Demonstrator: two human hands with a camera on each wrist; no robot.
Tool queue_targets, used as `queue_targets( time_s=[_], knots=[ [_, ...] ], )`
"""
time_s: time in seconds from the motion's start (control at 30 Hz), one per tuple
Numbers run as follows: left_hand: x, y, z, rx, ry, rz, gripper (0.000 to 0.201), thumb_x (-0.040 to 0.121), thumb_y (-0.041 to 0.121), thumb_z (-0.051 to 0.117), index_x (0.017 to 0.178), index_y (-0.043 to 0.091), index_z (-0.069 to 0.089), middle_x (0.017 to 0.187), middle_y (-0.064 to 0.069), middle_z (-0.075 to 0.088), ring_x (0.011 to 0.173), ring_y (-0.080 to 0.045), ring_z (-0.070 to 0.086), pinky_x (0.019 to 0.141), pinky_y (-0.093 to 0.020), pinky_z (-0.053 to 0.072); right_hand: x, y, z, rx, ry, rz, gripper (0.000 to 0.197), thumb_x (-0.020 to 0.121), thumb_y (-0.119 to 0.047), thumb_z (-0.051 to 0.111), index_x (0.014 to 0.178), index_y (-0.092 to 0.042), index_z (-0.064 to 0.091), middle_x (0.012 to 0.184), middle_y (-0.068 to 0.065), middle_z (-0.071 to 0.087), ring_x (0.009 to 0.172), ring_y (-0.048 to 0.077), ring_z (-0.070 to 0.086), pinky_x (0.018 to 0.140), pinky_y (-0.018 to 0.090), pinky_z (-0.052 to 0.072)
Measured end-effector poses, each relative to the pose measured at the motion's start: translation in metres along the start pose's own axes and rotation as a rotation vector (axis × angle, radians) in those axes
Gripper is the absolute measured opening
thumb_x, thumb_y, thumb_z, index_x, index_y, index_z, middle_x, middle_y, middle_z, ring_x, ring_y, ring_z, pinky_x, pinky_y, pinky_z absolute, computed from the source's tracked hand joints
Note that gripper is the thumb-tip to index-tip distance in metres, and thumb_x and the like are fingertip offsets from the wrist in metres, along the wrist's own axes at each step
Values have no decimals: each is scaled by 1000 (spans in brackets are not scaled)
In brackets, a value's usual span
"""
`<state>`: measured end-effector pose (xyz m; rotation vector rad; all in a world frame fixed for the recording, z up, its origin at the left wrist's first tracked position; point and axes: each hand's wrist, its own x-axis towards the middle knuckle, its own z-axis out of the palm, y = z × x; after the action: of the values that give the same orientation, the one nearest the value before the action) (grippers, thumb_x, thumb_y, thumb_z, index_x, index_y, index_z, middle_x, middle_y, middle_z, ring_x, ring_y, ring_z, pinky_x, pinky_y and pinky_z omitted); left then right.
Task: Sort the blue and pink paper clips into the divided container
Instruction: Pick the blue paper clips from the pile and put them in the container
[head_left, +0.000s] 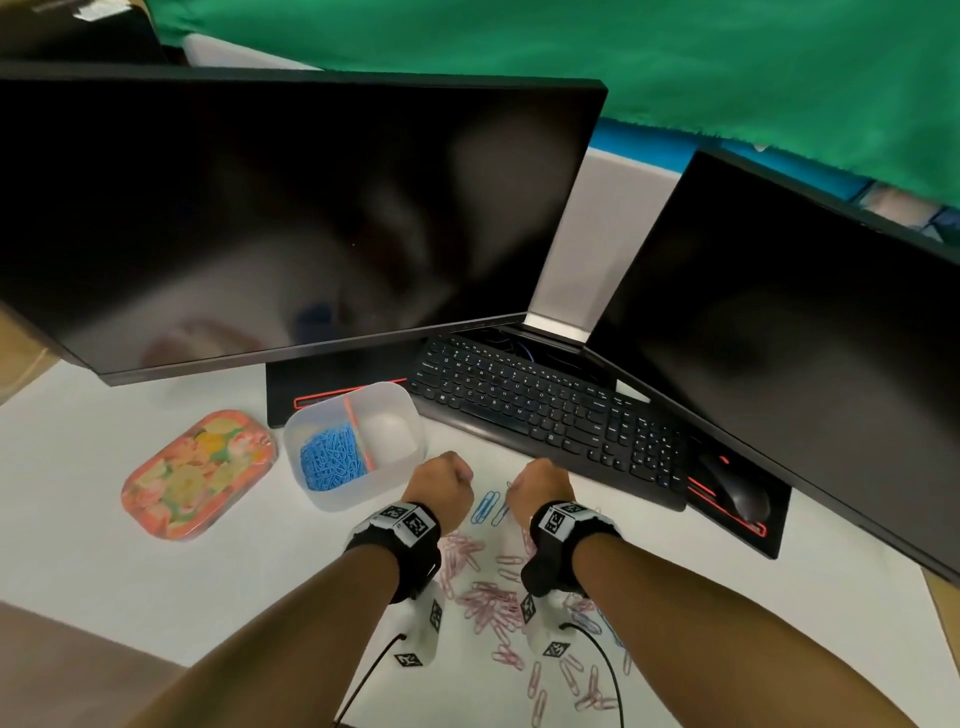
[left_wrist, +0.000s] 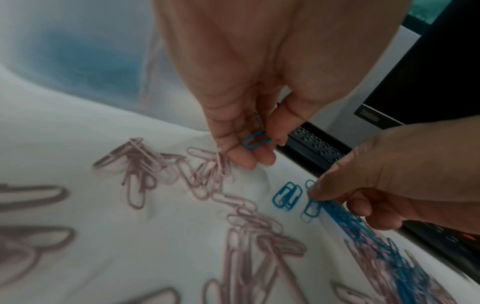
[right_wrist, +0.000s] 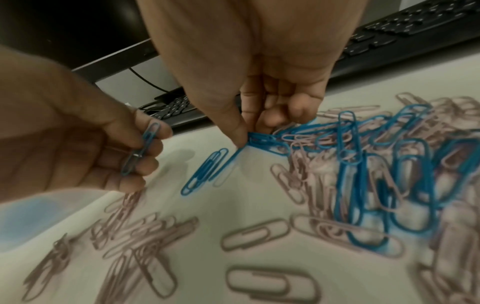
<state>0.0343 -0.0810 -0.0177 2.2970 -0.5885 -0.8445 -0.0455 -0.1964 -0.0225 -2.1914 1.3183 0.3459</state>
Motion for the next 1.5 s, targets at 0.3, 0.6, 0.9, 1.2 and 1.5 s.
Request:
queue_targets(
  time_s=[0.3,0.6,0.9,1.2,1.5],
  knots=[
    [1,5,20,298,-72,80,25,89,26,57,110,13,53,111,-7,59,100,-24,58,81,-29,47,-9,13,-18,317,-4,-81,10,85,-14,61,78,-11,68,81,1,70,71,13,62,60,17,46],
    [2,8,24,559,-120,92,31,89,14,51,119,9,53,121,-11,50,108,-29,58,91,-37,51,-17,30,-29,958,-173,139,20,93,5,43,102,0,61,79,12,56,65,24,62,66,35,55],
    [-11,10,4,96,6,122,18,89,11,46,96,18,61,93,-7,68,84,-24,64,74,-29,52,-19,10,-3,278,-71,112,27,86,-25,52,91,-1,63,90,12,65,78,27,59,62,26,41],
    [-39,5,-72,-726,169,-115,29,92,-5,40,101,9,65,76,-7,56,53,-15,46,46,-23,38,-27,-15,6,-188,14,-72,17,85,-10,61,101,-4,63,106,14,67,94,30,66,70,30,52],
    [-43,-18,-120,-992,233,-323,18,94,-4,38,102,-2,54,72,-13,55,59,-24,55,46,-25,55,-25,-20,8,-122,-42,-69,26,84,-1,55,109,-4,62,114,15,64,100,30,64,80,31,55]
  ],
)
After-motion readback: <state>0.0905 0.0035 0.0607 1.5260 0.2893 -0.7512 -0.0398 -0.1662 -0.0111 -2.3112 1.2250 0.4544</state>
